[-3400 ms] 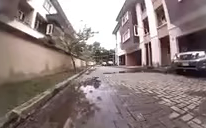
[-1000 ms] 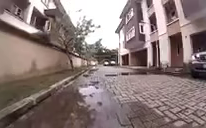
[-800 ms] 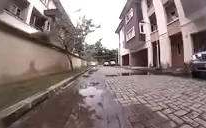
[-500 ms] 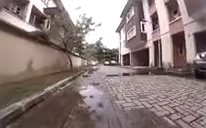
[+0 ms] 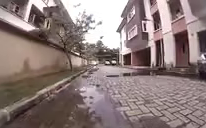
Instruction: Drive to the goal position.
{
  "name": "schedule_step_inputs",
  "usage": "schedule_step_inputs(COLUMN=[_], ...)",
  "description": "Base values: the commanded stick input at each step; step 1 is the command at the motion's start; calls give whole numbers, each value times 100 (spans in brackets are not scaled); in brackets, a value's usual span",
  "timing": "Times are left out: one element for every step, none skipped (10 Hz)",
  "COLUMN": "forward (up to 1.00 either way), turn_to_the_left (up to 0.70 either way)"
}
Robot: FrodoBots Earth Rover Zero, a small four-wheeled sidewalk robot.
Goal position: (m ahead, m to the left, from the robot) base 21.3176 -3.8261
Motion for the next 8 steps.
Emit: schedule_step_inputs(forward=[50, 50, 50, 50, 50, 50, 50, 50], turn_to_the_left=[0, 0, 0, 0, 0, 0, 0, 0])
